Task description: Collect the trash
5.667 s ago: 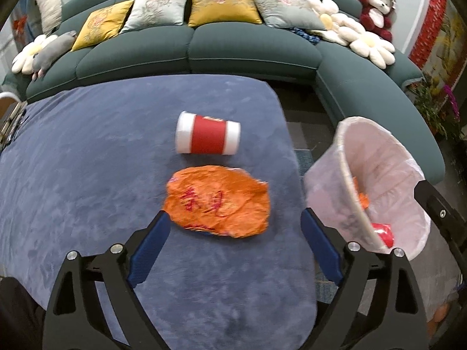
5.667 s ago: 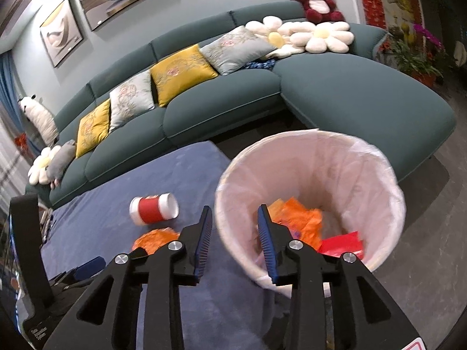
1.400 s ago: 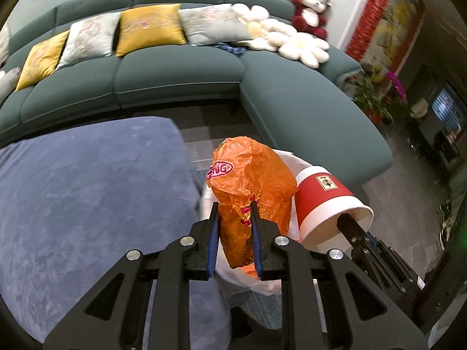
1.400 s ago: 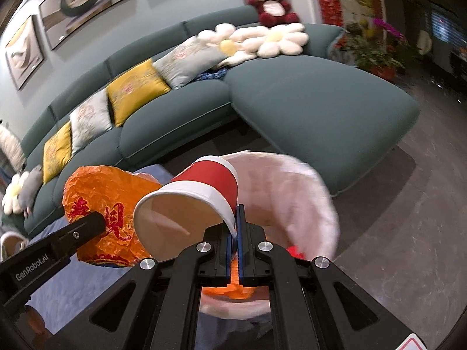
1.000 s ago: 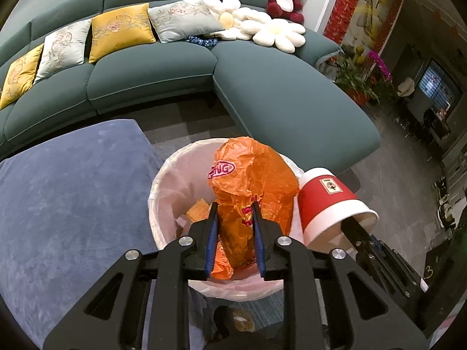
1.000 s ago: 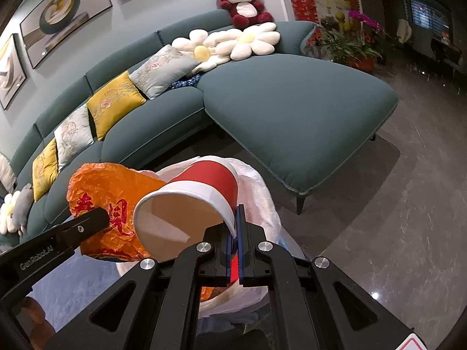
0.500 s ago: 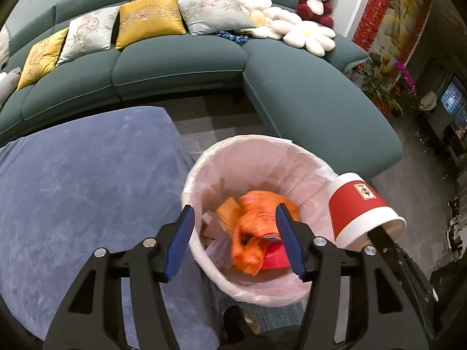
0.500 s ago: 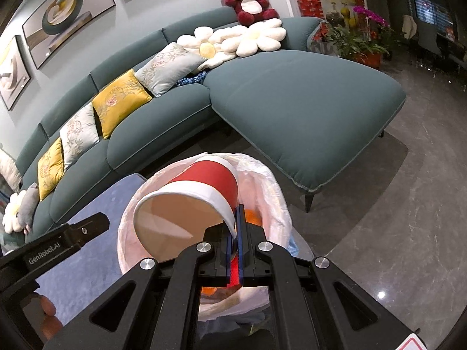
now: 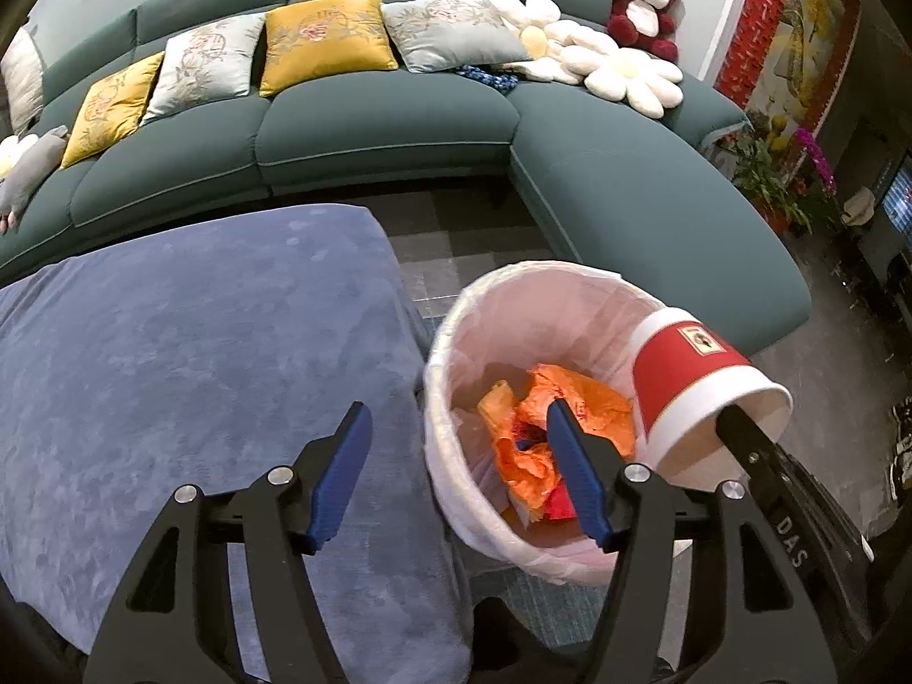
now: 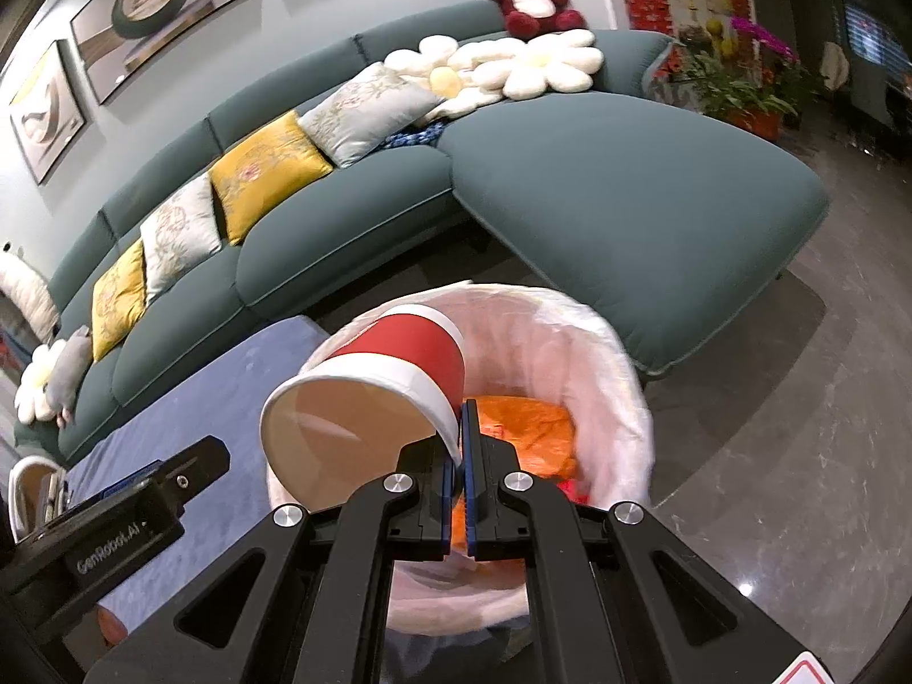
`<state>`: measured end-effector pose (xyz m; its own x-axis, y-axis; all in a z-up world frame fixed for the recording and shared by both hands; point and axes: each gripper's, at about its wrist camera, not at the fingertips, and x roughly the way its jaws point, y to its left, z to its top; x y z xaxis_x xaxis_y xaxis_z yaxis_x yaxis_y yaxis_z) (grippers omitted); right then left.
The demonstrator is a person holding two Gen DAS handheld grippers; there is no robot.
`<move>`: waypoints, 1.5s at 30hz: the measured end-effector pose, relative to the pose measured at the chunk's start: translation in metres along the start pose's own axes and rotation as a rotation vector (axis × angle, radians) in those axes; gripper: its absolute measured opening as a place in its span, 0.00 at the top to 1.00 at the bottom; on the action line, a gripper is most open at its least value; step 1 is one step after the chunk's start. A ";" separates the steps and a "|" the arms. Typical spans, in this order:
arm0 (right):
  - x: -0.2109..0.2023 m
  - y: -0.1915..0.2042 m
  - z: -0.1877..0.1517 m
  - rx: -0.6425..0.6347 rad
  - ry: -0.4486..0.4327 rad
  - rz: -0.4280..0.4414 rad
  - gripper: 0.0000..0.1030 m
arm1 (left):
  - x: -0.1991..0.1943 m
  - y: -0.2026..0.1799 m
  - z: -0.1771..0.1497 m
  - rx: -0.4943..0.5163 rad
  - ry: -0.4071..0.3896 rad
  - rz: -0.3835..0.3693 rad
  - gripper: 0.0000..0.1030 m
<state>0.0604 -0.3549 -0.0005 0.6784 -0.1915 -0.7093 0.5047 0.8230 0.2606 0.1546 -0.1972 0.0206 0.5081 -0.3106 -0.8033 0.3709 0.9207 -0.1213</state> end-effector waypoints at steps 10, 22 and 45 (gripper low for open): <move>0.005 0.033 0.000 -0.051 0.000 0.018 0.81 | -0.005 0.031 -0.003 -0.030 -0.001 0.039 0.40; -0.018 0.036 -0.005 -0.070 -0.010 0.009 0.74 | -0.024 0.034 -0.012 -0.022 -0.024 0.045 0.33; -0.075 0.030 -0.025 -0.195 -0.025 -0.044 0.34 | -0.053 0.014 -0.041 0.029 -0.040 0.079 0.19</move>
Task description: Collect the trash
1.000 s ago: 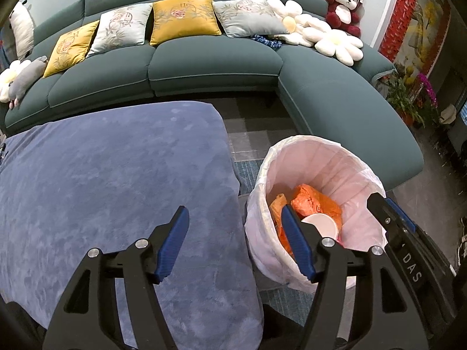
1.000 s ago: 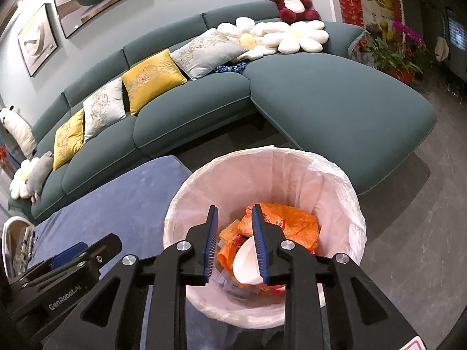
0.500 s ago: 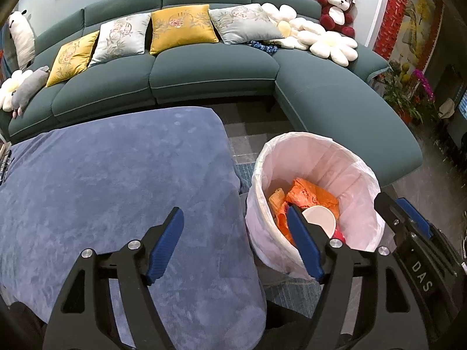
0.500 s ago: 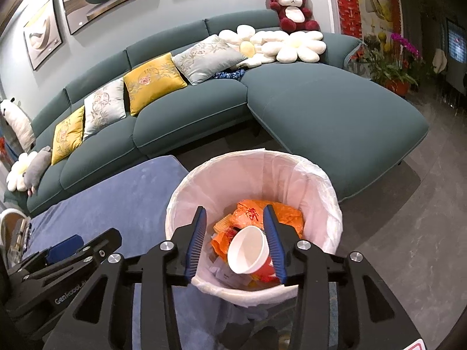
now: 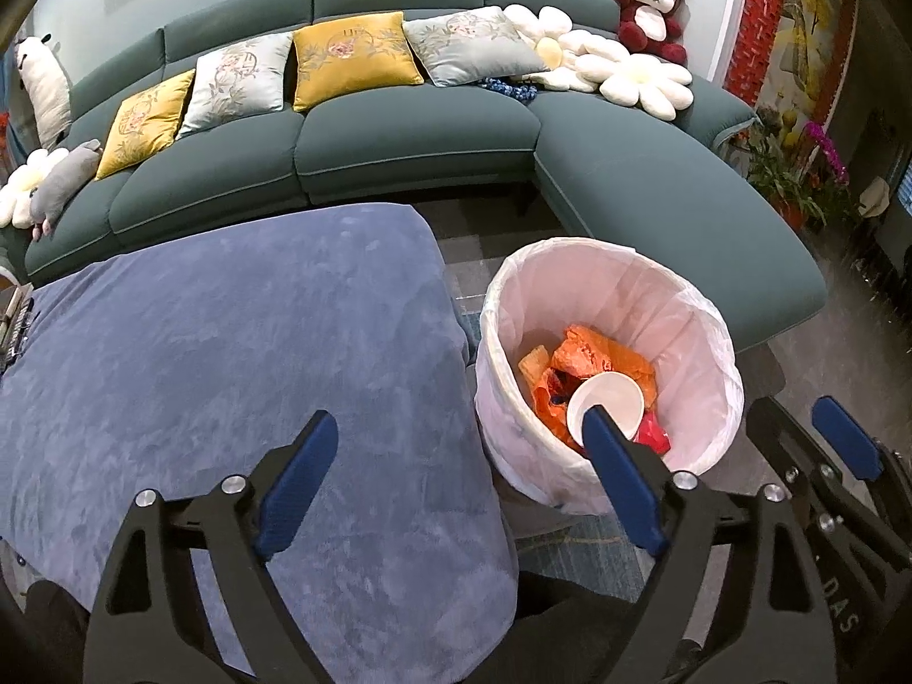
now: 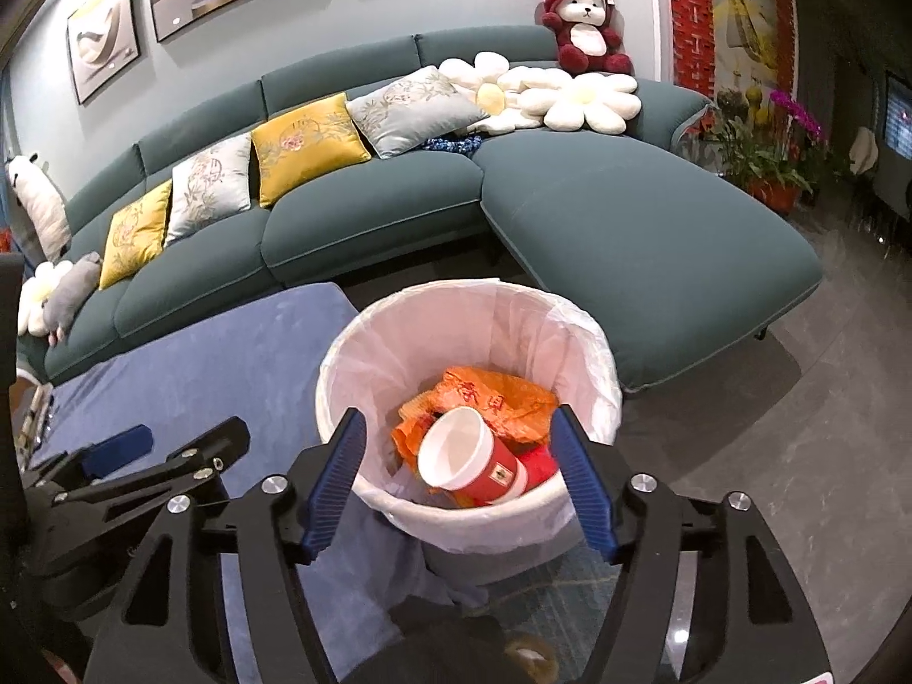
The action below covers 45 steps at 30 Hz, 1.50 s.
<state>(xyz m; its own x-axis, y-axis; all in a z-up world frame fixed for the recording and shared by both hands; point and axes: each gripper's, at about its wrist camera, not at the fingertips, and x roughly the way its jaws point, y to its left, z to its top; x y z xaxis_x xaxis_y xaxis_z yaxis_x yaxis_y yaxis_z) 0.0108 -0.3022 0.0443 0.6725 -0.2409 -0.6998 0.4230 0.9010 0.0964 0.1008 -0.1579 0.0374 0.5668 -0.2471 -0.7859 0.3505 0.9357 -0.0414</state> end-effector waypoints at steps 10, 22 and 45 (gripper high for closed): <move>-0.006 -0.010 -0.007 -0.022 0.025 -0.015 0.24 | -0.002 -0.005 -0.007 0.000 0.016 0.039 0.17; -0.010 -0.007 -0.019 -0.072 0.051 -0.009 0.16 | -0.009 -0.012 -0.020 0.048 0.011 0.089 0.15; -0.008 -0.002 -0.028 -0.094 0.059 -0.018 0.06 | -0.007 0.002 -0.029 0.018 0.028 0.127 0.11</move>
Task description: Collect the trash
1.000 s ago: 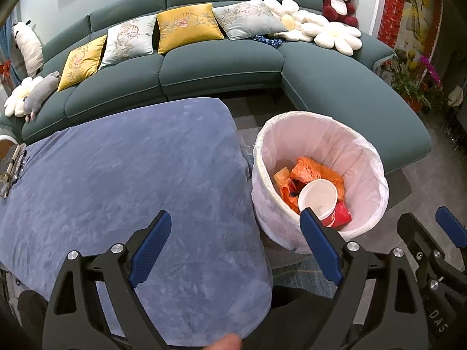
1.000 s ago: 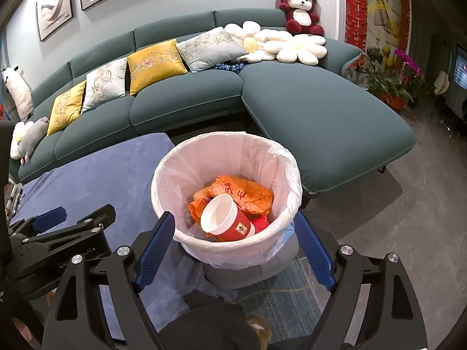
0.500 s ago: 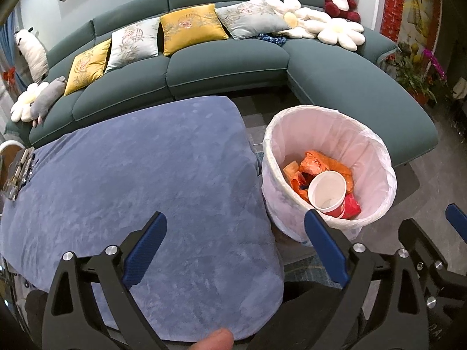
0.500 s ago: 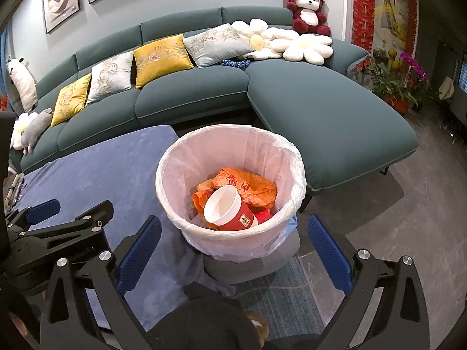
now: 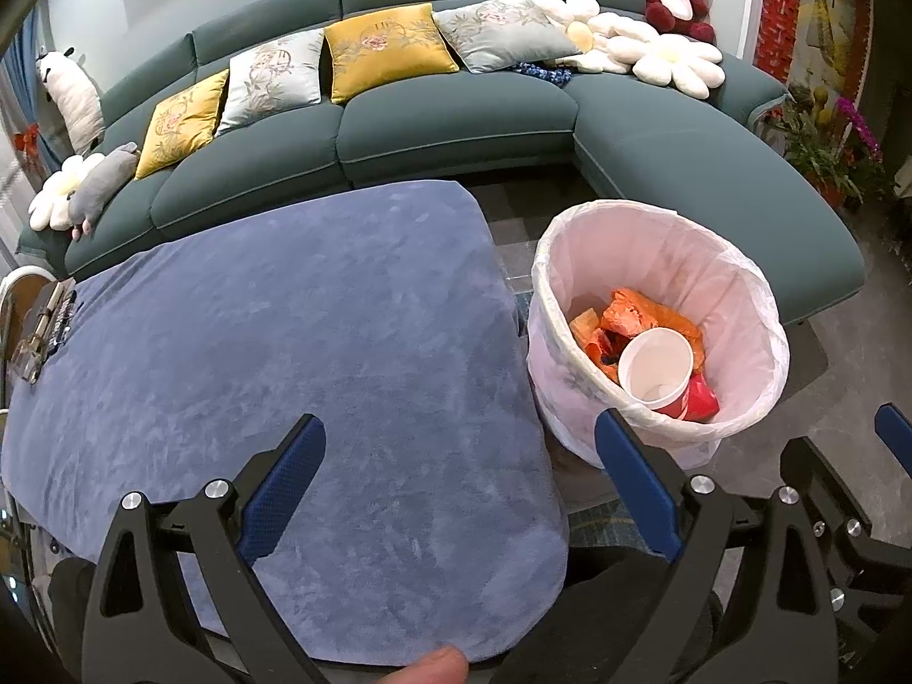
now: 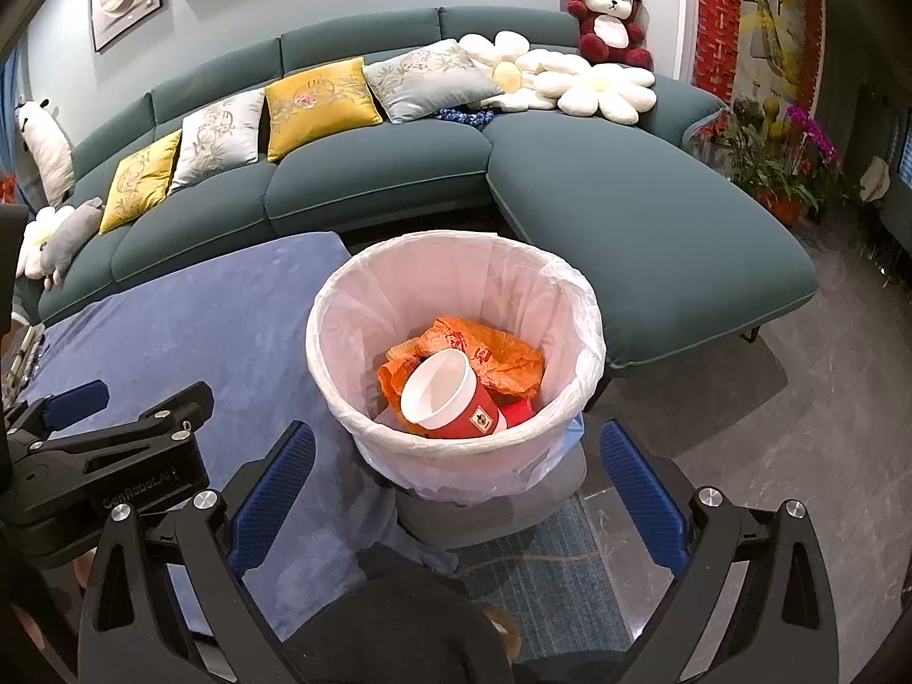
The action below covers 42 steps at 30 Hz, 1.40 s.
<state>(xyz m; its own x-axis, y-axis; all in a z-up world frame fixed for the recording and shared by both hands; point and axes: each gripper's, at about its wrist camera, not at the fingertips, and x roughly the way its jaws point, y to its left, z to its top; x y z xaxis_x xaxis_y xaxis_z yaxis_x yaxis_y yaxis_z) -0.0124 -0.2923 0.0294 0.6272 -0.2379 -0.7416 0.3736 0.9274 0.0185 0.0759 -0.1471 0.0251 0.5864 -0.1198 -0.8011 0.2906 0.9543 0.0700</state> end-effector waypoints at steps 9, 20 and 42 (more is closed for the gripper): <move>0.001 0.001 -0.001 -0.007 0.003 -0.005 0.06 | 0.001 0.000 0.001 -0.010 -0.007 0.008 0.11; 0.005 0.000 -0.004 -0.011 0.009 -0.002 0.06 | 0.001 -0.001 0.001 -0.012 -0.002 0.015 0.11; 0.011 -0.003 -0.008 -0.010 0.023 -0.004 0.06 | 0.010 -0.001 -0.002 -0.016 0.018 0.028 0.11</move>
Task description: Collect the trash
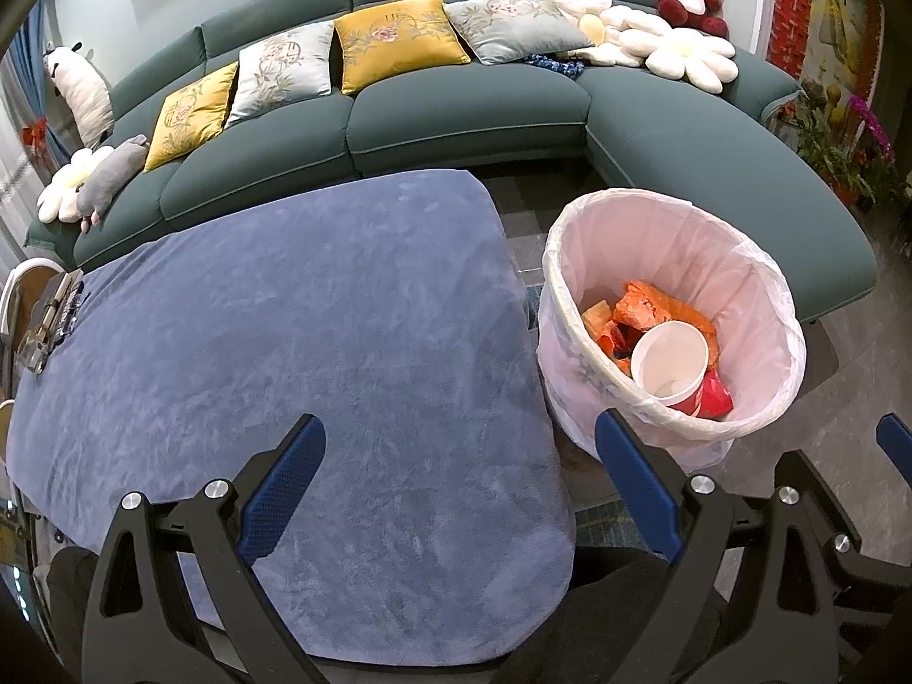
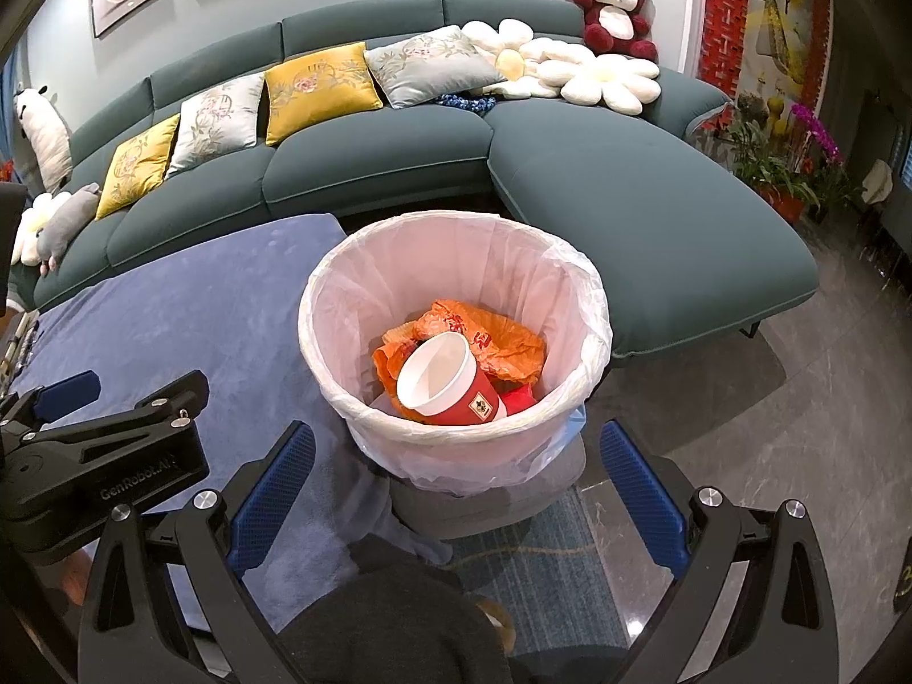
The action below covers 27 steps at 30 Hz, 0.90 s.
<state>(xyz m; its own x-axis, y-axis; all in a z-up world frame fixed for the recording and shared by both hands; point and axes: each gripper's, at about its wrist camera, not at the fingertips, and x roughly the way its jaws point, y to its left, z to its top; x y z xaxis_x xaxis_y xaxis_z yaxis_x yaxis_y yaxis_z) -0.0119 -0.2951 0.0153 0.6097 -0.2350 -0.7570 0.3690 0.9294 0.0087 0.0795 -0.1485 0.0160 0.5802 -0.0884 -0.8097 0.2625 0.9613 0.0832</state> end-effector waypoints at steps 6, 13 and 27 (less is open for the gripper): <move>0.000 0.000 0.001 -0.003 0.000 -0.001 0.06 | 0.004 0.002 -0.001 -0.002 0.006 0.002 0.11; 0.003 0.003 -0.004 -0.010 0.004 0.002 0.06 | 0.004 0.004 -0.003 -0.005 0.006 0.004 0.11; 0.003 0.006 -0.004 -0.015 0.003 0.002 0.06 | 0.003 0.009 -0.002 -0.027 0.014 -0.006 0.11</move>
<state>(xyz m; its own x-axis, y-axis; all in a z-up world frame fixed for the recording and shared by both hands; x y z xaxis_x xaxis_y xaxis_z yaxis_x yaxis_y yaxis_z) -0.0109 -0.2891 0.0109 0.6083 -0.2327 -0.7588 0.3575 0.9339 0.0002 0.0818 -0.1399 0.0126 0.5679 -0.0903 -0.8181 0.2445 0.9676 0.0629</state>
